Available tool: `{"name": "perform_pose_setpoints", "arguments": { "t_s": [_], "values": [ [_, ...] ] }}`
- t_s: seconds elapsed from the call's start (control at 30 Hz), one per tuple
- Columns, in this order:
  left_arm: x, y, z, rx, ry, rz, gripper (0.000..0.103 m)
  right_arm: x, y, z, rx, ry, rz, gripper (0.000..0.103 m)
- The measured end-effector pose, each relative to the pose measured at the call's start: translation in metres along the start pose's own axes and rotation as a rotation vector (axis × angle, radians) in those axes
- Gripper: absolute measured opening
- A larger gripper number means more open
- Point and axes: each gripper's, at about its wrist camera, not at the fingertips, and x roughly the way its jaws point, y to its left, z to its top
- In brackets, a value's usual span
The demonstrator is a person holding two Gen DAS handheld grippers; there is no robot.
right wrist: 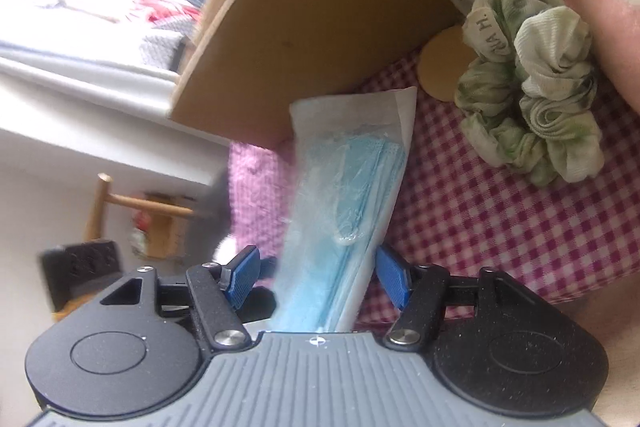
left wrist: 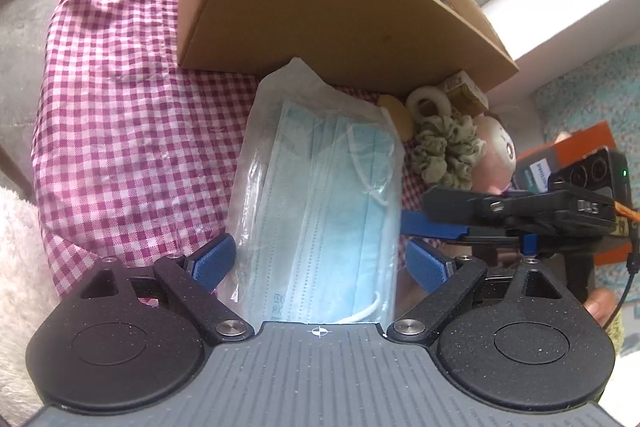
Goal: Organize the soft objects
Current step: 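Close the left gripper on the mask bag while the right gripper clamps it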
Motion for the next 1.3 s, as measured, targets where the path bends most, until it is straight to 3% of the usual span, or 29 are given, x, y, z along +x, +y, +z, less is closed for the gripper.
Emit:
{"name": "perform_pose_setpoints", "arguments": {
  "t_s": [0.1, 0.27, 0.43, 0.6, 0.93, 1.13, 1.3],
  "values": [
    [-0.005, 0.009, 0.001, -0.047, -0.014, -0.031, 0.084, -0.01, -0.006, 0.001, 0.023, -0.041, 0.111, 0.065],
    [-0.011, 0.022, 0.002, -0.1, -0.042, -0.07, 0.069, -0.006, -0.015, 0.002, 0.05, -0.04, 0.098, 0.063],
    [-0.016, 0.029, 0.001, -0.126, -0.065, -0.068, 0.055, 0.002, -0.021, 0.002, 0.097, -0.057, 0.176, 0.059],
    [-0.021, 0.032, -0.003, -0.133, -0.083, -0.06, 0.043, 0.008, -0.011, 0.001, 0.047, -0.034, 0.037, 0.049],
    [-0.01, 0.016, -0.02, -0.134, -0.048, -0.167, 0.044, -0.001, -0.003, 0.004, 0.023, -0.089, -0.021, 0.048],
    [-0.021, -0.007, -0.026, -0.014, -0.111, -0.03, 0.055, -0.004, -0.003, 0.005, 0.015, -0.102, -0.062, 0.048],
    [-0.019, -0.005, -0.015, 0.01, -0.113, 0.065, 0.064, -0.011, -0.008, 0.005, -0.005, -0.104, -0.105, 0.048]
  ]
}}
